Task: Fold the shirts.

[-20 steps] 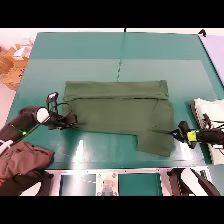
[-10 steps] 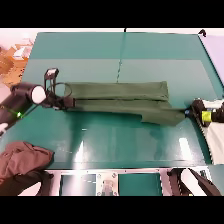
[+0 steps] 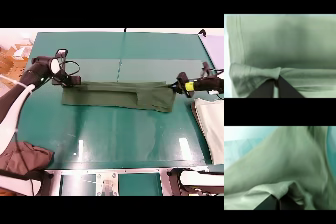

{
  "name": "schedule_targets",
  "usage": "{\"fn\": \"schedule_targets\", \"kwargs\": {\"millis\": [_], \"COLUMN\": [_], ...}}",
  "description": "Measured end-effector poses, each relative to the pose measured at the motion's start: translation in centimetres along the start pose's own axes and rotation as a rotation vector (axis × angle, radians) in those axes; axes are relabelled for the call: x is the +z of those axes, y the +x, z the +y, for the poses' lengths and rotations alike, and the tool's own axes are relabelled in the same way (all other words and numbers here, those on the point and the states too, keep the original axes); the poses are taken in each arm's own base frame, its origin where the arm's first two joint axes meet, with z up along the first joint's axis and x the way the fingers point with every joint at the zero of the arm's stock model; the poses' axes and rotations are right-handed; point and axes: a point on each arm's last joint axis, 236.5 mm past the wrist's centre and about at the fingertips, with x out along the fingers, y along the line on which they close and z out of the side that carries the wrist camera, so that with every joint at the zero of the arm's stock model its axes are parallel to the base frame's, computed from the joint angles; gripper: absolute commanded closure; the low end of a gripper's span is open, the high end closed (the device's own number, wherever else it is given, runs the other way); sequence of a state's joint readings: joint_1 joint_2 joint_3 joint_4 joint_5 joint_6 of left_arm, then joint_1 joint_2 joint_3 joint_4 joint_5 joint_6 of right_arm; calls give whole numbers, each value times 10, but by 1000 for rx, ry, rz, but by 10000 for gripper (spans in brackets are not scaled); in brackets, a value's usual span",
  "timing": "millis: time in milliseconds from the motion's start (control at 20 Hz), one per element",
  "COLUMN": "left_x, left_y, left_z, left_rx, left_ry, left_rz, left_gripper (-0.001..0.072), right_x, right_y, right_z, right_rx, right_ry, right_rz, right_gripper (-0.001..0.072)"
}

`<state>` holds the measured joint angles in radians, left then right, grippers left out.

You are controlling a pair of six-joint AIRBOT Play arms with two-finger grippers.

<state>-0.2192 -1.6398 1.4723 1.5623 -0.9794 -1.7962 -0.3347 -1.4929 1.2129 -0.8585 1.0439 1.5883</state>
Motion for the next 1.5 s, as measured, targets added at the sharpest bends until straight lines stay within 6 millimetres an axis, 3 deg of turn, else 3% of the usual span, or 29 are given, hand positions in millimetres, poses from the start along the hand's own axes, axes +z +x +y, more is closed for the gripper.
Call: {"fn": "schedule_targets", "kwargs": {"millis": [50,150,200,300,400,500,550,600,650,800,950,1150,1200,1250,1300,1350,1500], "left_x": [9,24,36,55,74,77,77,74,68,55,47,40,40,40,40,41,39], "left_y": [10,24,26,22,7,-6,-13,-18,-21,-27,-30,-33,-35,-37,-39,-41,-37], "left_z": [2,-1,-4,-1,11,28,36,43,48,51,47,16,6,-7,-20,-33,-68], "left_rx": [-4,-31,-46,-54,-36,-8,8,22,36,38,9,-124,-169,-218,-262,-300,-367], "left_ry": [-7,-28,-37,-48,-55,-69,-72,-72,-64,-42,-32,0,7,16,24,34,72], "left_rz": [-15,-53,-91,-139,-165,-132,-114,-90,-53,13,55,85,85,84,81,74,58], "left_gripper": [-3,-3,-3,-3,-2,-1,46,424,675,685,685,685,686,686,685,686,686], "right_x": [8,26,33,51,63,63,62,59,56,43,28,11,8,7,6,2,-5], "right_y": [15,37,43,45,33,20,14,10,8,14,34,59,66,72,79,84,93], "right_z": [-2,-5,-5,0,3,-2,-9,-18,-27,-53,-72,-74,-73,-71,-69,-65,-52], "right_rx": [-3,-5,-5,7,18,23,19,11,2,-8,-5,33,32,31,28,35,36], "right_ry": [5,9,8,-31,-102,-170,-192,-212,-227,-263,-278,-287,-297,-308,-319,-323,-363], "right_rz": [7,1,-1,-21,-20,27,49,75,101,182,264,334,342,339,340,347,361], "right_gripper": [667,347,233,198,113,96,20,20,20,20,20,46,139,367,472,663,697]}}
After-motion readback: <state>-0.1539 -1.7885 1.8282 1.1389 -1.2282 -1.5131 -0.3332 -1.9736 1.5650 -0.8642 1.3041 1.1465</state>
